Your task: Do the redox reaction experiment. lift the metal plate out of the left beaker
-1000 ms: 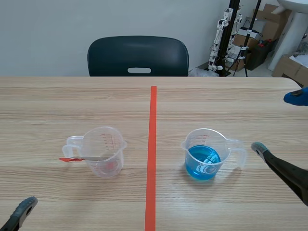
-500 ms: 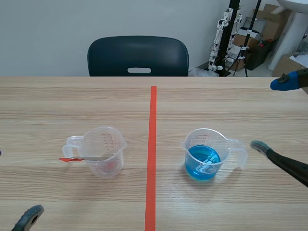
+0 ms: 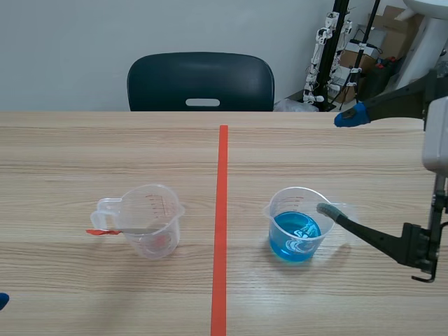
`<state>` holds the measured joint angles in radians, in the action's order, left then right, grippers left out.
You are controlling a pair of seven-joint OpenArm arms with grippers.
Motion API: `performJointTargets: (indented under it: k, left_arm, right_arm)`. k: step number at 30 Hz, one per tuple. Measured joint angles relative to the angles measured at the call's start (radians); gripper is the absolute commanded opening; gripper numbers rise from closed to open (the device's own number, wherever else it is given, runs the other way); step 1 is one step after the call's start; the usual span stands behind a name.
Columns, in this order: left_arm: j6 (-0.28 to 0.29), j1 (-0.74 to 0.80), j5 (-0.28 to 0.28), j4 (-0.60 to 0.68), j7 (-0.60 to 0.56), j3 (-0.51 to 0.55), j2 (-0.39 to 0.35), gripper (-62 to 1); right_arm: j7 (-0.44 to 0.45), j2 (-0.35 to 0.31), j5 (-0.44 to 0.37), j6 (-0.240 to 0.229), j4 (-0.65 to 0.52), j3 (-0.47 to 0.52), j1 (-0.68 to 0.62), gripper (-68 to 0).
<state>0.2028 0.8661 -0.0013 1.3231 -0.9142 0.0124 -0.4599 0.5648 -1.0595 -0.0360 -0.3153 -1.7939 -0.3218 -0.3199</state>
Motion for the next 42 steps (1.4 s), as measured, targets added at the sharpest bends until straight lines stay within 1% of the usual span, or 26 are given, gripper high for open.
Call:
performJointTargets:
  k: [2, 4, 9, 14, 18, 22, 23, 24, 26, 31, 33, 35, 38, 39, 41, 42]
  left_arm:
    - [0.000, -0.034, 0.000, -0.091, -0.078, -0.031, 0.015, -4.3]
    - [0.000, -0.069, -0.001, -0.178, -0.147, -0.057, 0.031, -4.3]
    - [0.000, -0.165, -0.003, -0.361, -0.249, -0.114, 0.064, -4.2]
    - [0.000, -0.255, -0.003, -0.491, -0.321, -0.137, 0.099, -4.1]
    - [0.000, -0.312, -0.003, -0.564, -0.385, -0.137, 0.131, -4.1]
    - [-0.011, -0.354, -0.003, -0.610, -0.445, -0.131, 0.164, -4.1]
    - [-0.024, -0.362, -0.002, -0.617, -0.466, -0.124, 0.174, -4.1]
    - [-0.050, -0.368, -0.003, -0.621, -0.489, -0.113, 0.183, -4.1]
    - [-0.065, -0.371, -0.003, -0.621, -0.527, -0.094, 0.198, -4.1]
    - [-0.071, -0.374, 0.001, -0.620, -0.527, -0.088, 0.208, -4.1]
    - [-0.073, -0.376, 0.001, -0.620, -0.543, -0.088, 0.208, -4.1]
    - [-0.085, -0.379, 0.000, -0.618, -0.578, -0.088, 0.207, -4.1]
    - [-0.087, -0.390, 0.003, -0.616, -0.572, -0.089, 0.207, -4.1]
    - [-0.087, -0.396, 0.016, -0.616, -0.572, -0.089, 0.207, -4.1]
    - [-0.087, -0.404, 0.071, -0.615, -0.572, -0.089, 0.204, -4.1]
    - [-0.089, -0.407, 0.089, -0.614, -0.572, -0.089, 0.204, -4.1]
  right_arm:
    - [0.007, 0.011, 0.014, 0.000, 0.014, -0.072, 0.069, -11.5]
    - [0.010, 0.041, 0.043, 0.000, 0.037, -0.137, 0.136, -11.5]
    - [0.010, 0.160, 0.130, 0.000, 0.129, -0.296, 0.275, -11.5]
    - [0.007, 0.266, 0.182, 0.000, 0.211, -0.435, 0.378, -11.5]
    - [0.007, 0.326, 0.183, 0.000, 0.244, -0.521, 0.443, -11.5]
    - [0.006, 0.392, 0.206, 0.000, 0.282, -0.575, 0.488, -11.5]
    - [0.006, 0.407, 0.206, 0.001, 0.291, -0.586, 0.495, -11.5]
    - [0.006, 0.422, 0.213, 0.000, 0.299, -0.595, 0.504, -11.5]
    - [0.006, 0.451, 0.230, -0.001, 0.318, -0.609, 0.517, -11.5]
    - [-0.016, 0.527, 0.229, 0.000, 0.389, -0.652, 0.559, -11.5]
    - [-0.031, 0.555, 0.229, 0.000, 0.418, -0.675, 0.576, -11.5]
    - [-0.046, 0.579, 0.229, 0.000, 0.441, -0.698, 0.587, -11.5]
    - [-0.046, 0.604, 0.231, 0.000, 0.455, -0.723, 0.594, -11.5]
    - [-0.045, 0.613, 0.230, 0.000, 0.457, -0.728, 0.595, -11.5]
    - [-0.053, 0.634, 0.231, -0.003, 0.462, -0.729, 0.599, -11.5]
    - [-0.063, 0.644, 0.231, -0.003, 0.462, -0.729, 0.601, -11.5]
